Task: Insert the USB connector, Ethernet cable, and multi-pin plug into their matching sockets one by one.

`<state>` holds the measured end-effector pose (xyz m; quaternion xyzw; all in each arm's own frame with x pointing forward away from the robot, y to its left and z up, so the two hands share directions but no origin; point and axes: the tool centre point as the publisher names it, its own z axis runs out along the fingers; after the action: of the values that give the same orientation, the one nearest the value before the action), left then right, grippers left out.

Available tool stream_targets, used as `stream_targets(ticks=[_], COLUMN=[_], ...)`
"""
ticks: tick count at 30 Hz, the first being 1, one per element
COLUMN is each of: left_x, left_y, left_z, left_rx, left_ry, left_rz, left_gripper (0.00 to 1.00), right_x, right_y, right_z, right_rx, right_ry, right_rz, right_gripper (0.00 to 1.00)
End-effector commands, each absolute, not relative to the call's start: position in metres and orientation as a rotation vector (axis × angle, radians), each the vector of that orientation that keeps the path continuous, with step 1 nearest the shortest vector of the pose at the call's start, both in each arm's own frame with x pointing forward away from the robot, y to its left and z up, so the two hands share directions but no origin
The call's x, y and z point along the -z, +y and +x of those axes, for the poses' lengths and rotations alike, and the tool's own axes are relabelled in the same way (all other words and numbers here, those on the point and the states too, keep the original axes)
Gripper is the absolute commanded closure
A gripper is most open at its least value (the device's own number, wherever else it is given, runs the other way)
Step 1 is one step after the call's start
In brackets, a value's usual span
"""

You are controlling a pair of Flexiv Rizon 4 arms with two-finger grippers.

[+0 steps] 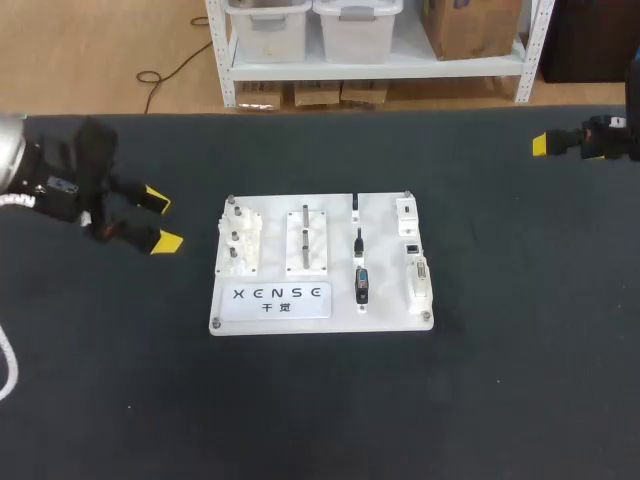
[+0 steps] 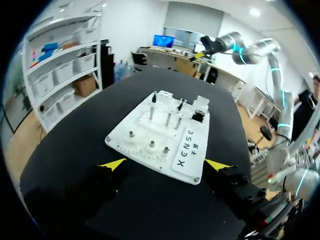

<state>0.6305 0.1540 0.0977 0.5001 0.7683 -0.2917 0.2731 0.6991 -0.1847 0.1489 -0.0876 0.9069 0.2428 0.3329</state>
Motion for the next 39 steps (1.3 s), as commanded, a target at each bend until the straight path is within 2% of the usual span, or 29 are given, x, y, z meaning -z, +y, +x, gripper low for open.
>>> stream_targets(ticks=[1, 39], left_x=[-0.102, -0.106], left_y=[0.152, 0.141], left_z=[0.637, 0.635], left_rx=[0.954, 0.906], left_ry=[1.868, 1.929], left_rz=[1.699, 1.623], left_gripper=[0.0, 0.0], right_x=[-0.149, -0.149], right_y=[-0.184, -0.184], right_z=[0.699, 0.699], right_rx=[-0.63, -0.63], right_ry=[2.37, 2.37], right_rz=[-0.228, -0.228], right_gripper=[0.0, 0.0])
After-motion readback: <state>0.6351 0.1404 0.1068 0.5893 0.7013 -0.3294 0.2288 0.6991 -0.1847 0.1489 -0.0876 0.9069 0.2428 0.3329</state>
